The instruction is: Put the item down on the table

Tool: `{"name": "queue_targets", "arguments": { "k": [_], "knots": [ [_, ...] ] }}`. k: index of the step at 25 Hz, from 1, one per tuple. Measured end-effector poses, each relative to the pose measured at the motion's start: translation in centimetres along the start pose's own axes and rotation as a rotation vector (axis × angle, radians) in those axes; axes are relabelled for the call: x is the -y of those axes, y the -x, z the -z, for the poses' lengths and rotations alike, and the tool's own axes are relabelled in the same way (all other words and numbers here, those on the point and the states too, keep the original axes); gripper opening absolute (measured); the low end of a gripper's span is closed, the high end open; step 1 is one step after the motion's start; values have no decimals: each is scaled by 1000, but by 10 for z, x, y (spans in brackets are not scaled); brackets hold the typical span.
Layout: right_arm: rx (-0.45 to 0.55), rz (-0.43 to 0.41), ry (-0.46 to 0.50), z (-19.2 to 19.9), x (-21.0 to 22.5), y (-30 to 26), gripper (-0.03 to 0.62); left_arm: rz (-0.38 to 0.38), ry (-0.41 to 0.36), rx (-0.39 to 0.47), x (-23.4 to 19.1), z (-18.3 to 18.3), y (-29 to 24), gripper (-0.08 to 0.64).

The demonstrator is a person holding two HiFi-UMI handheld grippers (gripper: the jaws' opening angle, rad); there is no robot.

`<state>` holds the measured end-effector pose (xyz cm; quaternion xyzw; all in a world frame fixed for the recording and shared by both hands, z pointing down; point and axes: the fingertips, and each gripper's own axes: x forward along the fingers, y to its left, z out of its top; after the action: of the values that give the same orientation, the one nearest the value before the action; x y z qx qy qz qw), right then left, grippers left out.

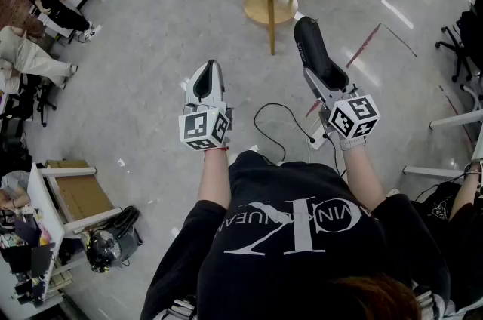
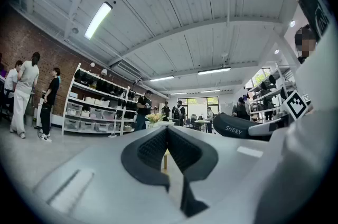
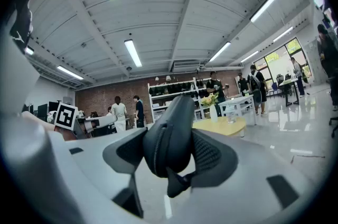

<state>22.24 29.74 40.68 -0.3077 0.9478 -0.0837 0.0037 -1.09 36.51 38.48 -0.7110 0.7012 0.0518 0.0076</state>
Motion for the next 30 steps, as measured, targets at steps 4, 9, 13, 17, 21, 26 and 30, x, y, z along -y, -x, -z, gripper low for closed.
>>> {"name": "queue_targets", "arguments": {
  "k": [4, 9, 13, 17, 21, 26, 30],
  "knots": [
    [5, 0, -3, -2, -3, 4, 264, 2, 3, 3, 2, -5, 4, 12],
    [2, -7, -3, 1, -6, 1, 264, -8, 11, 4, -1, -4, 8, 12],
    [6, -16, 3, -2, -4, 3, 264, -17, 20, 9, 1, -4, 8, 12],
    [7, -20, -1, -3, -5, 0, 265, -26, 11, 17, -2, -8, 10, 12],
    [20, -21, -39, 3, -2, -12, 265, -23, 6, -3, -15, 1, 2, 12],
    [7, 8, -52, 7, 5, -43, 265, 12, 33, -39, -38, 16, -28, 12],
    [6, 36, -60, 6, 13, -79, 265, 52, 28, -49, -66, 21, -62, 12]
  ]
}}
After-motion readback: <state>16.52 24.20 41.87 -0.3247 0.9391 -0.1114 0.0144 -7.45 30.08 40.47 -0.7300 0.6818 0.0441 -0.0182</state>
